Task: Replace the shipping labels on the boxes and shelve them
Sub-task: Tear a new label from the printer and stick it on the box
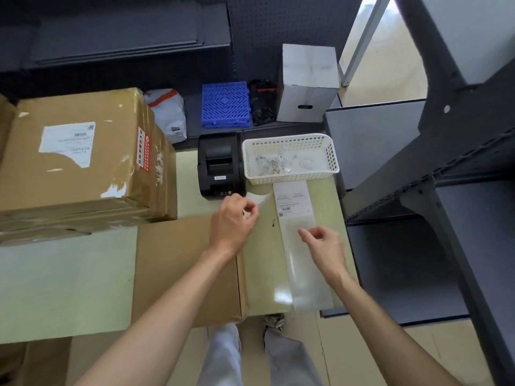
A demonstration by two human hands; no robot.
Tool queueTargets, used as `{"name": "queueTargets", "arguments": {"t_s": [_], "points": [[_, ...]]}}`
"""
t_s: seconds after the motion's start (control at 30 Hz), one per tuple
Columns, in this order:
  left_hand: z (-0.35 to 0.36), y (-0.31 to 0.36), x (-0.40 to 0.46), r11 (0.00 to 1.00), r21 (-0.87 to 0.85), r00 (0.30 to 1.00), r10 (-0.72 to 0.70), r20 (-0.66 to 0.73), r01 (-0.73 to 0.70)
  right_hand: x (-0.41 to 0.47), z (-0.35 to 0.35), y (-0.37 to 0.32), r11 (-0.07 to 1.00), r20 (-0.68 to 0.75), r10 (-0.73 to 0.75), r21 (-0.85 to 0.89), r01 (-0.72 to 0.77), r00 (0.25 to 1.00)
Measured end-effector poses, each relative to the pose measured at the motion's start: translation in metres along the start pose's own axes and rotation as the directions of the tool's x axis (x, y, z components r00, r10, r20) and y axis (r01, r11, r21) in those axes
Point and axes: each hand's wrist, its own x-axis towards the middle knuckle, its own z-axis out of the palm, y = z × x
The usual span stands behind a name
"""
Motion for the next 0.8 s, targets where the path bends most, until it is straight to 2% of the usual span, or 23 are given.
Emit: {"name": "queueTargets", "arguments": {"t_s": [0.1,0.2,0.43,0.63,0.7,0.8], "points": [[0.000,0.017,-0.020,0.996,0.035,0.997,0.082,-0.005,-0.082,-0.007,0.018,-0.040,0.988,0.027,-0.002,0.153,-0.002,1.000],[-0.004,0.027,-0.035,0.986,0.072,0.988,0.153,-0.030,-0.150,-0.011,0.033,-0.065,0.982,0.044,0.011,0.186,-0.019,0.999],[-0.022,0.026,-0.058,0.965,0.111,0.962,0.251,-0.107,-0.240,-0.025,0.047,-0.086,0.996,-0.012,0.011,0.090,-0.010,1.000],[-0.034,0.007,-0.068,0.971,0.054,0.967,0.236,-0.094,-0.231,-0.036,0.062,-0.091,0.997,0.013,-0.063,0.044,0.062,0.998],[-0.042,0.000,-0.071,0.985,-0.075,0.983,0.143,-0.117,-0.153,-0.039,0.066,-0.092,0.994,0.038,-0.094,0.059,0.091,0.995],[-0.059,-0.016,-0.067,0.948,-0.269,0.962,-0.217,-0.166,0.167,-0.044,0.071,-0.094,0.985,0.087,-0.160,0.087,0.152,0.983]]}}
